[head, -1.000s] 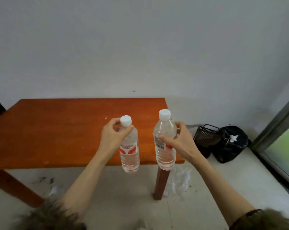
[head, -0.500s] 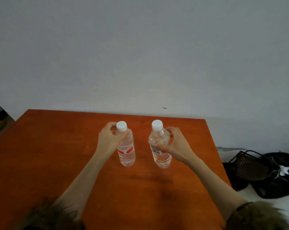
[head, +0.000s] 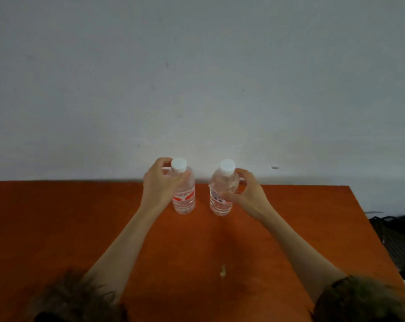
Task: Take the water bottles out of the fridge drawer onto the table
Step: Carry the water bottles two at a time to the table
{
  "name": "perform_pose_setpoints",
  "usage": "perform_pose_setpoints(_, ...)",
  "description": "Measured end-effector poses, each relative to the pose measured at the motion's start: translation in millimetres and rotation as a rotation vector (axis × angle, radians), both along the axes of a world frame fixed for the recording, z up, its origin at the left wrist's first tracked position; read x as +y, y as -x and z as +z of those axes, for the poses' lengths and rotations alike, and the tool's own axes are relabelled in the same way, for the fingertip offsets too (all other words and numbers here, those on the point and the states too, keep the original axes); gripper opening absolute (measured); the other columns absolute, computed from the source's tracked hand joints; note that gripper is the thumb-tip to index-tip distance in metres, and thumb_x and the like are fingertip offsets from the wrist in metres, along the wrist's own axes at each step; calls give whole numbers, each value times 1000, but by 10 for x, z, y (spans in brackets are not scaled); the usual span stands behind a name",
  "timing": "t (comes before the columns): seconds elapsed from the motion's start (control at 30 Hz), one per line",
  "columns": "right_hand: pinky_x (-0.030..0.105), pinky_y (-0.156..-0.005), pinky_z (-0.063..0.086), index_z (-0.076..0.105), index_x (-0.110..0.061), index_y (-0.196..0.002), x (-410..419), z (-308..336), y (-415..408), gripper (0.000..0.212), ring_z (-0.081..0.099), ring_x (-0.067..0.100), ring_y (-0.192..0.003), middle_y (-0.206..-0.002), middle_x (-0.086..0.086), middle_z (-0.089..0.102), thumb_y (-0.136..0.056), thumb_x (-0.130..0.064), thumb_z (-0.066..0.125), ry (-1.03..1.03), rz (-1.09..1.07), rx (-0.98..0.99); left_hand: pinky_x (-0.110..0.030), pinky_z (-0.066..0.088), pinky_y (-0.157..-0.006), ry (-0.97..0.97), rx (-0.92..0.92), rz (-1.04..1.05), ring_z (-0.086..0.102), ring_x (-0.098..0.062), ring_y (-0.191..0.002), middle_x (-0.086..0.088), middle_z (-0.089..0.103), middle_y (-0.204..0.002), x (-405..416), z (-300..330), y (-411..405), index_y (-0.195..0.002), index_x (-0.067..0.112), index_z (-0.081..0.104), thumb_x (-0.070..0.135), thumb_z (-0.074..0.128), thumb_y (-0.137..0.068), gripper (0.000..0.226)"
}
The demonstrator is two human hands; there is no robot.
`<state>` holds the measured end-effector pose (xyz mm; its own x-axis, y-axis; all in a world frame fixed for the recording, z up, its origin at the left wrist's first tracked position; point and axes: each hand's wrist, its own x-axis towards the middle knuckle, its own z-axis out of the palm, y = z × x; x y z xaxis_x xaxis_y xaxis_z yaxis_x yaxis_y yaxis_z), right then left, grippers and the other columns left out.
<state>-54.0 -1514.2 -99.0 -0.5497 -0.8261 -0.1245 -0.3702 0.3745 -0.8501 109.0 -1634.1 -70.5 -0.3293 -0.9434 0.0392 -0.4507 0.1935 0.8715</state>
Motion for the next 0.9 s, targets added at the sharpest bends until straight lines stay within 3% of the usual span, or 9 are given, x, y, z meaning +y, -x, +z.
perform_pose_setpoints(0.33,32,-97,41,39,-24,-135,-551,-41,214,70,47,13,-119,-133,-2,50,-76,-9,73,-31,148,-199,-23,39,-81,-6,11,-181,51,-7,-98,5,58,-114,-482,-143,274,-115,15,54,32,73,-74,48)
perform_pose_setpoints(0.6,39,-104,40,39,-24,-136,-639,-67,218,72,46,16,-126,-136,-4,49,-75,-1,71,-37,200,-308,-24,38,-85,-17,56,-157,48,-6,-102,-1,58,-123,-502,-162,175,-119,13,52,27,71,-76,49)
perform_pose_setpoints(0.9,44,-110,35,29,-26,-142,-590,-90,243,80,40,14,-130,-141,-5,43,-78,0,68,-77,247,-374,-24,34,-90,-64,58,-250,43,-4,-106,3,53,-123,-423,-147,164,-118,14,46,23,70,-78,48)
